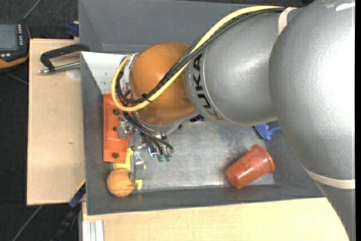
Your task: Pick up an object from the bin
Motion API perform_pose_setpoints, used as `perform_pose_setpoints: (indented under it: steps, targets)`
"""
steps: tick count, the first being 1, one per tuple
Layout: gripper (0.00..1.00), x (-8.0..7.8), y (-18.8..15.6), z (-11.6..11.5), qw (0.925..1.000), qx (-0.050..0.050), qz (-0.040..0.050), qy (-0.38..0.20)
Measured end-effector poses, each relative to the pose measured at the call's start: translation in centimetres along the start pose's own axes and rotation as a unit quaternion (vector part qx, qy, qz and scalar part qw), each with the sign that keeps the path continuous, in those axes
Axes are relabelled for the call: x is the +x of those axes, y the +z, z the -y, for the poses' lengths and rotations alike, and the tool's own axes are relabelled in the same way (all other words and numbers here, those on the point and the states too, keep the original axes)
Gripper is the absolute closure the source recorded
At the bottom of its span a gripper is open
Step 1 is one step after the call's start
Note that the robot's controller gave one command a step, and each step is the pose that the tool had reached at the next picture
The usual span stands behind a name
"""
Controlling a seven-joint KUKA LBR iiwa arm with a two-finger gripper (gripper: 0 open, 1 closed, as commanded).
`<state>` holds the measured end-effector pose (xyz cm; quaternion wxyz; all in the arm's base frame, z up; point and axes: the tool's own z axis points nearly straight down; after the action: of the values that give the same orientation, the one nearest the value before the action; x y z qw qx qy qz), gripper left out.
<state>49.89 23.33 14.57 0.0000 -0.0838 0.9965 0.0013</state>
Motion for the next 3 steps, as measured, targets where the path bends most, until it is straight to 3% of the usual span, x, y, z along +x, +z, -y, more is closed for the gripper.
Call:
perform_pose_setpoints:
  steps: [1,2,3]
  targets:
    - [0.00,0.6,6.2,0.2,0.9973,0.000,-0.0001,-0.073]
    - [1.00,0.3,7.7,0.1,0.8940,0.000,0.0045,-0.448]
    - [1.00,0.2,7.6,0.2,0.8851,0.000,0.0042,-0.465]
